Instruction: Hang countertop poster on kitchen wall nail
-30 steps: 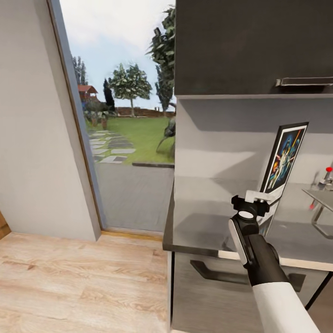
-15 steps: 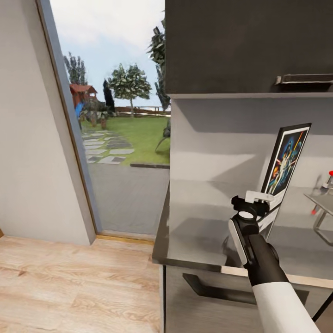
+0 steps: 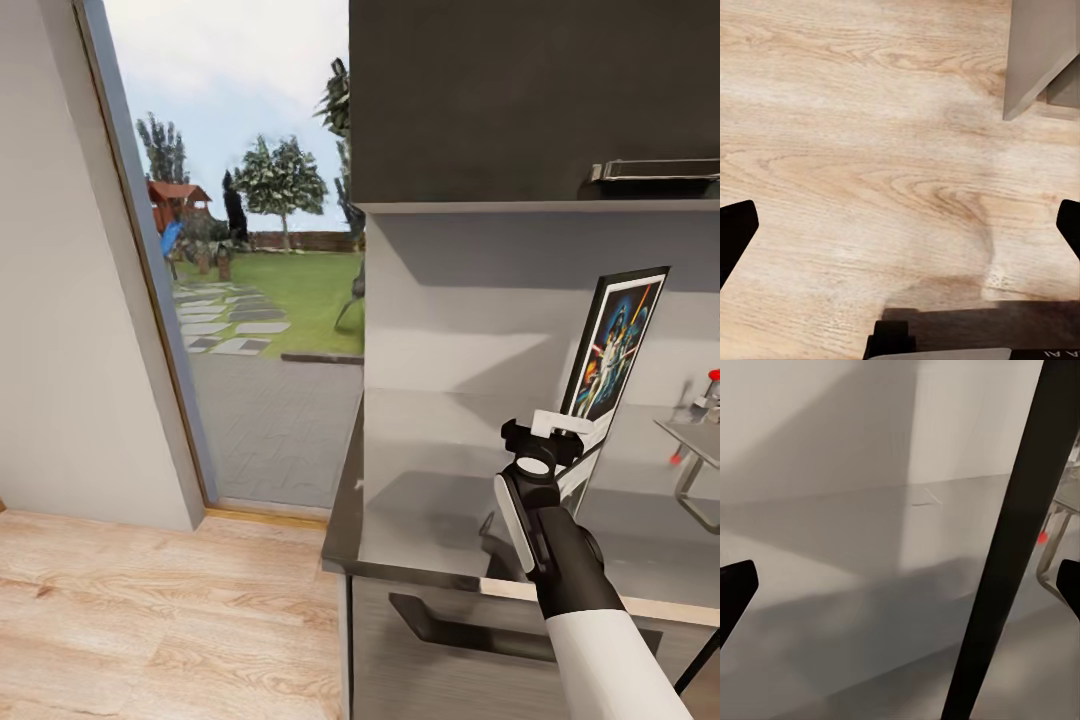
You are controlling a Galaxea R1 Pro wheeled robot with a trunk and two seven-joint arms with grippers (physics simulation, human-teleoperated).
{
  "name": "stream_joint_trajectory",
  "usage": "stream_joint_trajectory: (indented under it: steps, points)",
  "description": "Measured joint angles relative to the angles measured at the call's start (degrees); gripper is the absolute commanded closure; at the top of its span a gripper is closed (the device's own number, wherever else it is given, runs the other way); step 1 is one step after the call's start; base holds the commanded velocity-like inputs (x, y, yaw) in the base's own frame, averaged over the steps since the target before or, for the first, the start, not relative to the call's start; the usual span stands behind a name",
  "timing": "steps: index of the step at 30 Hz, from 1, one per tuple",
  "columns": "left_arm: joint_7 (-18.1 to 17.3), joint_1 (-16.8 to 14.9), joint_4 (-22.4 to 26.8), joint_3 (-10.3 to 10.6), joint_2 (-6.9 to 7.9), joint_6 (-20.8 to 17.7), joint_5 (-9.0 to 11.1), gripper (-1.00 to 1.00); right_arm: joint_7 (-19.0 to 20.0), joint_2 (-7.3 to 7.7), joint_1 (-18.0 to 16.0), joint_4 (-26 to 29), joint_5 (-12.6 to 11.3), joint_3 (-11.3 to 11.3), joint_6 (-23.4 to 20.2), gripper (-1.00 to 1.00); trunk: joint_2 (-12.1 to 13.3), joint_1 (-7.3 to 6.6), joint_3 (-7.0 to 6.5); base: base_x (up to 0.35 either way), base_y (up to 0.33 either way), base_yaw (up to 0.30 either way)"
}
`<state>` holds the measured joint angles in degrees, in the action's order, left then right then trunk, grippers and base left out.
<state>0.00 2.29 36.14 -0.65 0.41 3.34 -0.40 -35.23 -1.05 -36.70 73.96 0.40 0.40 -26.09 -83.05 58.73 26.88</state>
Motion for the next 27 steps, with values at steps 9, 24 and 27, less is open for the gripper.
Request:
stream_joint_trajectory:
  steps: [9, 24, 27]
  points:
    - [0.0, 0.0, 0.0, 0.0, 0.02, 0.0, 0.0, -1.00, 0.0, 0.09, 0.0, 0.0, -0.1, -0.1, 0.0, -1.00, 0.0, 0.00, 0.00, 0.000, -0.003, 0.000]
    - [0.0, 0.0, 0.0, 0.0, 0.04, 0.0, 0.0, -1.00, 0.0, 0.09, 0.1, -0.2, -0.1, -0.1, 0.0, -1.00, 0.0, 0.00, 0.00, 0.000, 0.000, 0.000]
    - [0.0, 0.0, 0.0, 0.0, 0.04, 0.0, 0.0, -1.00, 0.0, 0.09, 0.1, -0.8, -0.1, -0.1, 0.1, -1.00, 0.0, 0.00, 0.00, 0.000, 0.000, 0.000]
